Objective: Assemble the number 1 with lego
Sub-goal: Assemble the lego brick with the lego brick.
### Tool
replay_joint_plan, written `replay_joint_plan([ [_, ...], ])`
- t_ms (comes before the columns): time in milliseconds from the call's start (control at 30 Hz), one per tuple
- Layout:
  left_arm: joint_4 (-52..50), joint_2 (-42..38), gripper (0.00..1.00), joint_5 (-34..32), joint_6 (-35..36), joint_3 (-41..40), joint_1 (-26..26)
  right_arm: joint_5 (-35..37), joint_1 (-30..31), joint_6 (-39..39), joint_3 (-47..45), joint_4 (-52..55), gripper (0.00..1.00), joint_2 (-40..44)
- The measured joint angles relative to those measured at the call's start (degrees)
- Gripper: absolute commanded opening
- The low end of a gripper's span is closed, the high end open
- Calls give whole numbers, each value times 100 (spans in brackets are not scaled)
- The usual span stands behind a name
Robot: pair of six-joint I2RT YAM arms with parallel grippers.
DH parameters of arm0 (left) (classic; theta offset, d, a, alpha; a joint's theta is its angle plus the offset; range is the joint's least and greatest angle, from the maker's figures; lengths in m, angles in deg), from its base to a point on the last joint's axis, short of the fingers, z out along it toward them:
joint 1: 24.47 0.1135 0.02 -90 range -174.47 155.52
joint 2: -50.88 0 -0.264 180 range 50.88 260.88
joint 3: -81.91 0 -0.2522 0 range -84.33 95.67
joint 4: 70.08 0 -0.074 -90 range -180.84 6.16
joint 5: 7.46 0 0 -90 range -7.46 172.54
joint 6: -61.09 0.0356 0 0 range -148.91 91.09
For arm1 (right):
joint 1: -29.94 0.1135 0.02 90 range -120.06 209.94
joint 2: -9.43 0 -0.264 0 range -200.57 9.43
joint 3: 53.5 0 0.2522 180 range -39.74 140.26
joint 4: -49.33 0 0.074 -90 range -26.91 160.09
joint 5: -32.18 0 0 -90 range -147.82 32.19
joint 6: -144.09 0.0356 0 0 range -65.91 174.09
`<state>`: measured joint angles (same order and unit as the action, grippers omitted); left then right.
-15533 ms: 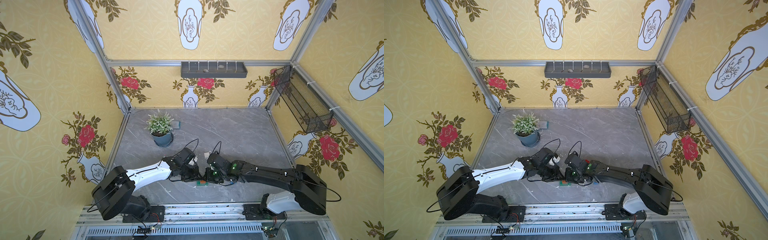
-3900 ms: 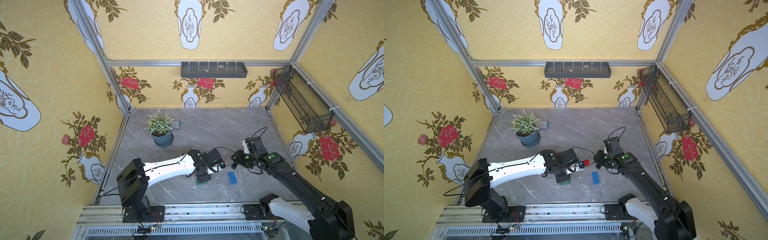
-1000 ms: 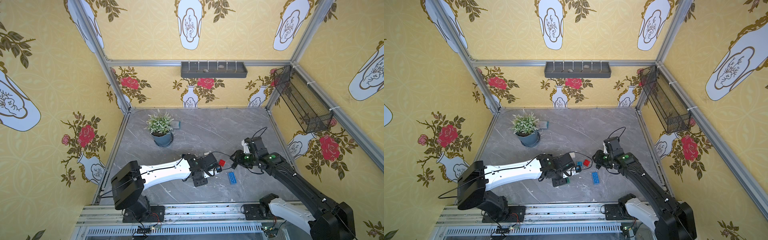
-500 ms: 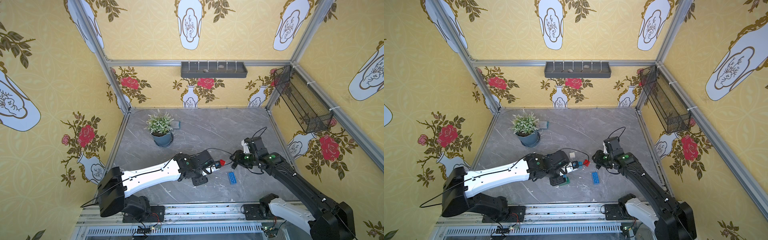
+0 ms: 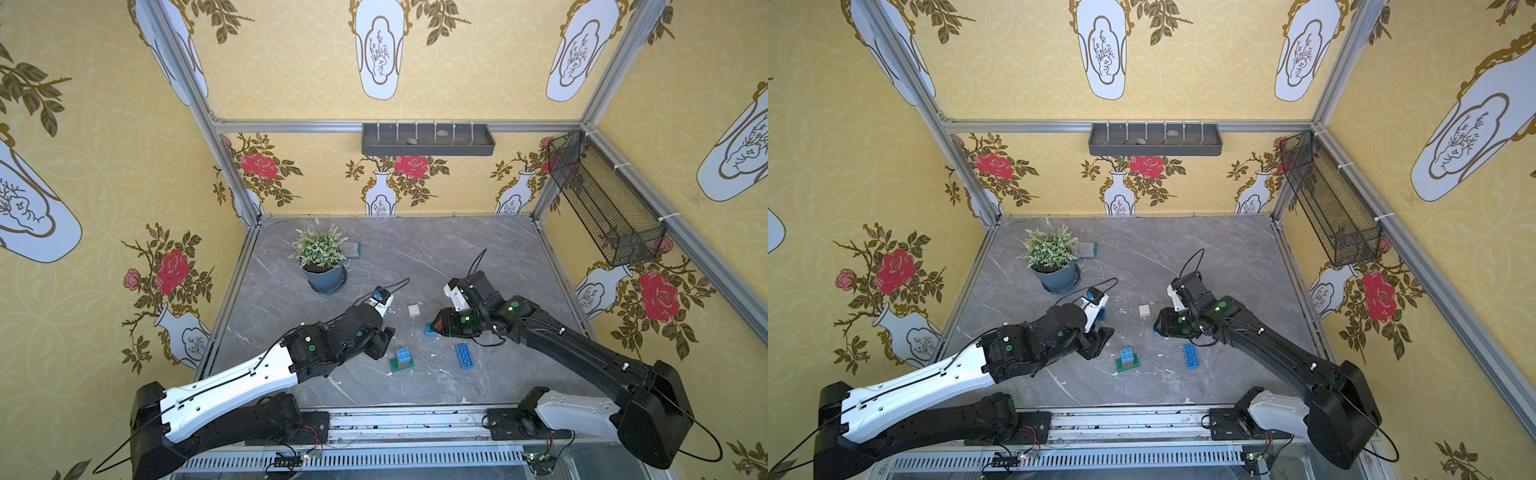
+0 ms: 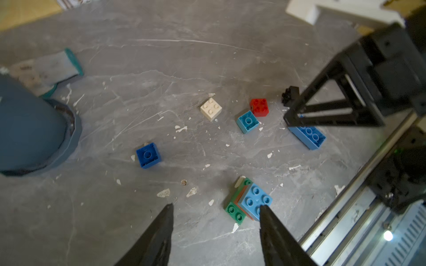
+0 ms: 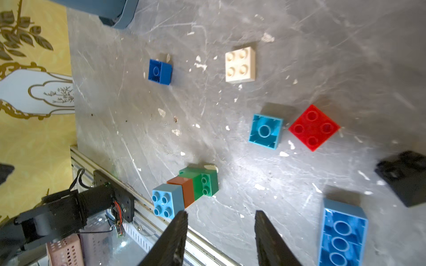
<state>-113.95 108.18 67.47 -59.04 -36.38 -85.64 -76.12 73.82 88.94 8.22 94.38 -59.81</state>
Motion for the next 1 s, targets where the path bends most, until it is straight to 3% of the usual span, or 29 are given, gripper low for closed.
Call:
replay_joint_plan([
  [67,26,-116,75,162,-601,-157,96,-90,153,57,11,-70,54,-68],
  [133,92,-225,76,457,-1252,-374,138,-168,273,151,9,-179,54,-120],
  [433,719,-527,71,1600,-3215,-1453,186,-402,654,608,-155,-568,54,-356],
  [700,1410,-391,74,1878,-4247,-1814,186,-424,949,1025,-291,-925,53,-490],
  [1000,1679,39,60,1941,-4752,-1810,192,-420,1152,1204,-363,-1215,47,-555],
])
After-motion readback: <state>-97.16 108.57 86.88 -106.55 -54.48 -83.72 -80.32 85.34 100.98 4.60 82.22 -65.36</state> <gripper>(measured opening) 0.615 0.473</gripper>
